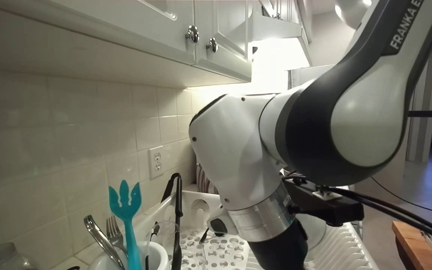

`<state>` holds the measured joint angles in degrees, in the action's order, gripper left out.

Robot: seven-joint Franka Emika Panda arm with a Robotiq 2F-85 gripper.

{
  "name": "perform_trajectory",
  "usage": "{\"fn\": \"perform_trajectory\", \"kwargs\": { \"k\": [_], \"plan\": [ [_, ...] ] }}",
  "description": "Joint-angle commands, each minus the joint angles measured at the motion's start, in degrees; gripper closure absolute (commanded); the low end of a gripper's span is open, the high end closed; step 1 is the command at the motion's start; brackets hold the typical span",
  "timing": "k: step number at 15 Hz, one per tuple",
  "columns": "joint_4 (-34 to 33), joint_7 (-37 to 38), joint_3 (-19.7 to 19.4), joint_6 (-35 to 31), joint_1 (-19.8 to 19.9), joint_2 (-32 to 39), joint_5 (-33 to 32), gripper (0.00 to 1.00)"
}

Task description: Remove one spoon from the cutlery holder on the dishrack.

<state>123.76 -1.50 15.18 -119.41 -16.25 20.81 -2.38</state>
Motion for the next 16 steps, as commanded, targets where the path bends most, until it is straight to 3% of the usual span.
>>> {"fn": "perform_trajectory", "kwargs": {
  "k": [1, 7, 9, 16],
  "plan": [
    [0.46, 2.24, 0.67, 0.95, -0.79, -5.69, 1.07, 1.0],
    [0.12, 3.32, 0.98, 0.9, -0.88, -8.64, 1.33, 1.0],
    [0.19, 3.75, 0.88, 0.91, -0.87, -8.84, 1.26, 0.73],
    [0.78, 24.8, -2.05, 2.36, -2.37, -9.14, -3.92, 0.26]
  ]
}}
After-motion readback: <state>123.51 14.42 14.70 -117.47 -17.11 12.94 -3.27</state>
